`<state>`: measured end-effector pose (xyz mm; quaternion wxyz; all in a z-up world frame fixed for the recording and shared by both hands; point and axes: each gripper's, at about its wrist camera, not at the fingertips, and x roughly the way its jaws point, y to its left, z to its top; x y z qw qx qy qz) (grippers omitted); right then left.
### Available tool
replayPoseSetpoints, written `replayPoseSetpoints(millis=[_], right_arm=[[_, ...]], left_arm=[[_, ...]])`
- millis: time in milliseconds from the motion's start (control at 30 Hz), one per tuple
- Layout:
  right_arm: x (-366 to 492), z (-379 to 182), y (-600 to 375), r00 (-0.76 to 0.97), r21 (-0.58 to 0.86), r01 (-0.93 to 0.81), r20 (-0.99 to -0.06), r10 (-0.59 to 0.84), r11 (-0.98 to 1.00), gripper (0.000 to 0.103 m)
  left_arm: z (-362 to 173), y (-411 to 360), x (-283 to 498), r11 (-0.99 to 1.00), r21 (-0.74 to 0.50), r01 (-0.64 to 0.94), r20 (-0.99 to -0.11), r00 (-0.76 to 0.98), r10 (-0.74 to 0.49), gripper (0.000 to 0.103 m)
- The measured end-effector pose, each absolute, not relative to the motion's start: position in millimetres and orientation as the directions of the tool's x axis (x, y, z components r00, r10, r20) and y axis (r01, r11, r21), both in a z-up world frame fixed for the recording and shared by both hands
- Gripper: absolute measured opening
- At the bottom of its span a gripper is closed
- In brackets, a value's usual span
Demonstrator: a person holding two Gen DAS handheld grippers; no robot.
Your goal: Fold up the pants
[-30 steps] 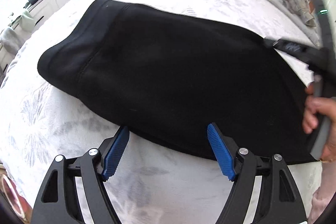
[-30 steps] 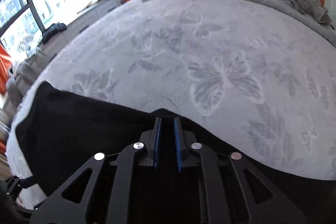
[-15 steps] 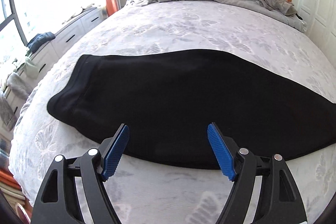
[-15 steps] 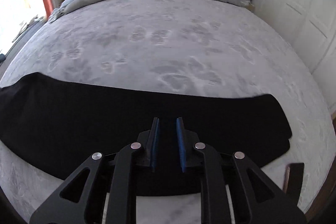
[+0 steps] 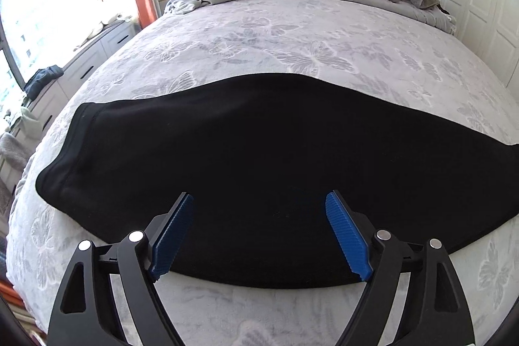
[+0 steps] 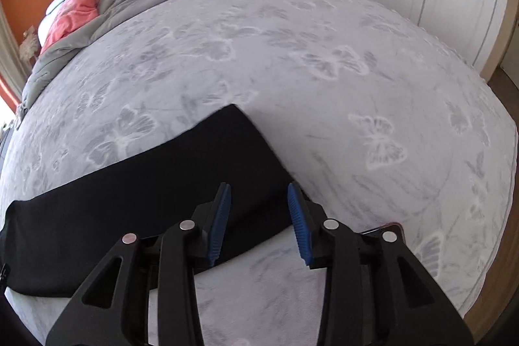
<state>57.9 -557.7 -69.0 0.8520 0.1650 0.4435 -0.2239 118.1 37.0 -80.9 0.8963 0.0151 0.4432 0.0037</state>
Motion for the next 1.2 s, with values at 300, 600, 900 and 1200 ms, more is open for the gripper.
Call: replayPoseSetpoints(millis=[300,600,900,1200], right_arm=[[85,-101,-559,0.483,0.096,0.520,-0.852,-0.200,0.849,0.016],[46,-86,-562,0.470,0.003,0.495,-0.842,-0.265,0.869,0.020],[37,-43,-526,0.597,0.018,0.446,-0.751,-0.282,0.895,0.058],[80,-114,-406,0.388,-0.126,0.119,-0.907,-0.163,0.985,0.048]], left_arm=[[-85,34,121,1.000,-0.002,0.020,-0.801,0.599,-0.014,0.084],[-93,41,127,0.999,-0.043,-0.003,-0.822,0.568,-0.034,0.084],[-99,31,123,0.999,-0.033,0.026,-0.840,0.541,-0.042,0.084],[-111,26,116,0.997,0.065,0.050,-0.873,0.486,0.033,0.084]])
